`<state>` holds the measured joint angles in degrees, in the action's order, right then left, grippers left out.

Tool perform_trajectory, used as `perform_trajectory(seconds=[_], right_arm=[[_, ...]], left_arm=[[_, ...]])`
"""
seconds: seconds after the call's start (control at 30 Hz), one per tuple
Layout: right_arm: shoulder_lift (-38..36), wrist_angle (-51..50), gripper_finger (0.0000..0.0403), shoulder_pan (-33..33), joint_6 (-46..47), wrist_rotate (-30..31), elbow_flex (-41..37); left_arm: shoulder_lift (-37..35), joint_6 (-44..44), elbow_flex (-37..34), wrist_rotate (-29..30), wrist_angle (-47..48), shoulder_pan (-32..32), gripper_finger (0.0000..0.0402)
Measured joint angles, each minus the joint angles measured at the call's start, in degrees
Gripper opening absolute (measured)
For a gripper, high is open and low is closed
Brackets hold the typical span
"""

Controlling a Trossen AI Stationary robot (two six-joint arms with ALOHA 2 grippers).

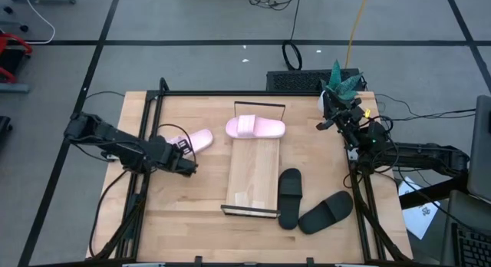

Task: Pick and place slides into the shelf
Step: Put the pink slide on the shelf

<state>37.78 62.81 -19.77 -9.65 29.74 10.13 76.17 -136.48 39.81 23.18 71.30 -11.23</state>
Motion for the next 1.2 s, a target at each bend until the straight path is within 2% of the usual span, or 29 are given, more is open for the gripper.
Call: perform_trajectory(seconds=[0.23,0.47,0.6,0.8,1.0,1.1,1.2], right_arm=[[0.01,0.0,0.0107,0.0,-0.02,0.0,0.0],[0.02,0.35,0.0107,0.0,-0.02,0.0,0.0],[0.0,0.37,0.0107,0.0,-0.01,0.0,0.0],[0.01,0.38,0.0107,0.0,-0.02,0.03,0.0],[0.0,0.64,0.0107,-0.01,-0.01,0.02,0.0],[-0.02,0.94,0.0107,-0.02,0.0,0.02,0.0],[0.0,1.27,0.0107,-0.02,-0.01,0.0,0.0]], left_arm=[[0.1,3.9,0.0,3.84,-1.74,2.93,0.0136],[0.03,9.47,0.0,1.18,-2.03,4.79,0.0136],[-0.16,8.53,0.0,-2.56,-1.79,3.49,0.0136],[0.18,7.87,-0.03,-3.17,-1.59,2.08,0.0136],[4.82,7.39,-0.46,-3.16,-2.49,2.15,0.0136],[6.02,4.81,-2.56,-3.59,-5.65,2.15,0.0136],[5.54,3.49,-5.84,-2.71,-12.67,2.16,0.0136]])
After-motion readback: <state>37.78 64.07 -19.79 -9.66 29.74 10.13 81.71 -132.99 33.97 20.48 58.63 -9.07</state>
